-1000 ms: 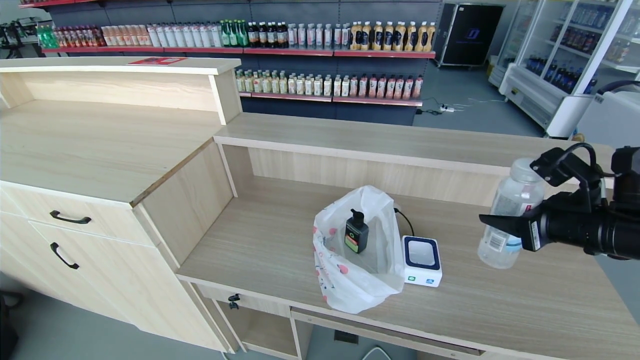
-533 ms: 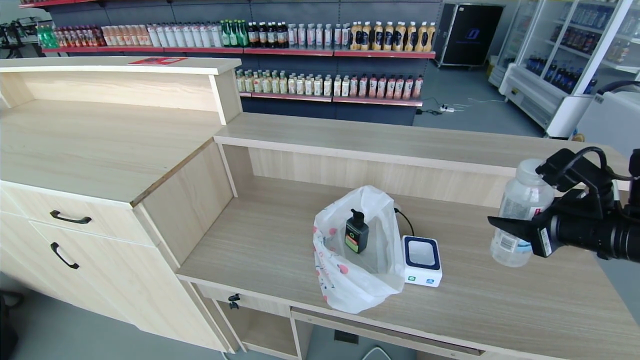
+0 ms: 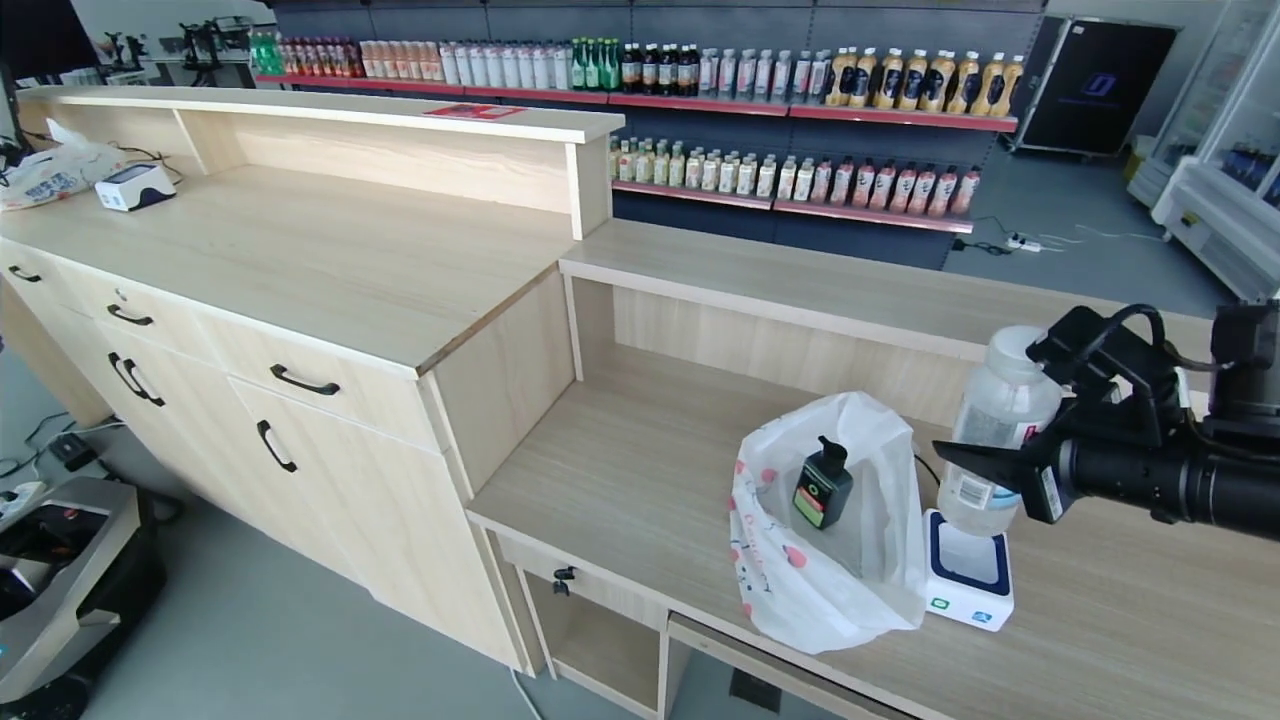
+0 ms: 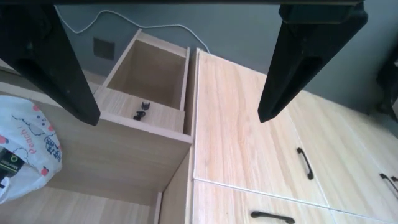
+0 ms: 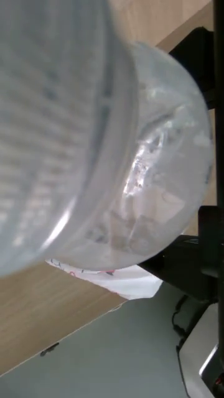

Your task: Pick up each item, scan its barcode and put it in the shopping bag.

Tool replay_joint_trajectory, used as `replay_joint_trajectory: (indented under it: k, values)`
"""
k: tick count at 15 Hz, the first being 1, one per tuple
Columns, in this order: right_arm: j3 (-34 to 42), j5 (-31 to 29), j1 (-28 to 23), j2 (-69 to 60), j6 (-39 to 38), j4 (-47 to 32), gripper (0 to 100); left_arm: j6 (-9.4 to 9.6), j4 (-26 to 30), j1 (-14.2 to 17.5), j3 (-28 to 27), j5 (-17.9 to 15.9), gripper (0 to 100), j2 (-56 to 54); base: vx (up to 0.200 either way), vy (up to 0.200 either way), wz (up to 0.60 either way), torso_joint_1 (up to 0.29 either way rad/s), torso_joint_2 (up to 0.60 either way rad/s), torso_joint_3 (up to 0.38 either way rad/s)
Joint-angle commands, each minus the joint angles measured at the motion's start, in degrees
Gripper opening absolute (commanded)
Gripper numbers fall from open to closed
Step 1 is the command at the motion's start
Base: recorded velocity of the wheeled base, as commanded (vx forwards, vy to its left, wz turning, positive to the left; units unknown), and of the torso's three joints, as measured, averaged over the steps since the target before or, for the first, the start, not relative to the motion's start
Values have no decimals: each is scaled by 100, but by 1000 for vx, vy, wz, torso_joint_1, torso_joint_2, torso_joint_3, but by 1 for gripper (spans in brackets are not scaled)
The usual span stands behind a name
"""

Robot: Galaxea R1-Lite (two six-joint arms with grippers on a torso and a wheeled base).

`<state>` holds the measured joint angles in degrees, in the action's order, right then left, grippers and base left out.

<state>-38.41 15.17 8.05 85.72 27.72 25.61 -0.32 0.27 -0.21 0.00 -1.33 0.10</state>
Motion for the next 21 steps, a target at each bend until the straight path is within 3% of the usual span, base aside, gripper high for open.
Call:
replay_joint_trajectory:
  k: [1, 5, 12, 16, 21]
  values:
    - [27, 4, 30, 436, 23, 32, 0, -3, -9, 3, 0, 1, 100, -1, 0, 0, 0, 0, 0, 0]
    - [290, 4, -75, 1122, 14, 489, 0, -3, 0, 3, 0, 1, 100, -1, 0, 0, 0, 0, 0, 0]
    - [273, 39, -110, 2845, -346, 2519, 0, -3, 0, -6, 0, 1, 100, -1, 0, 0, 0, 0, 0, 0]
    - [247, 461, -75, 3609, -346, 3494, 0, -3, 0, 3, 0, 1, 100, -1, 0, 0, 0, 0, 0, 0]
    - [229, 523, 92, 4145, -364, 4154, 0, -3, 0, 3, 0, 1, 100, -1, 0, 0, 0, 0, 0, 0]
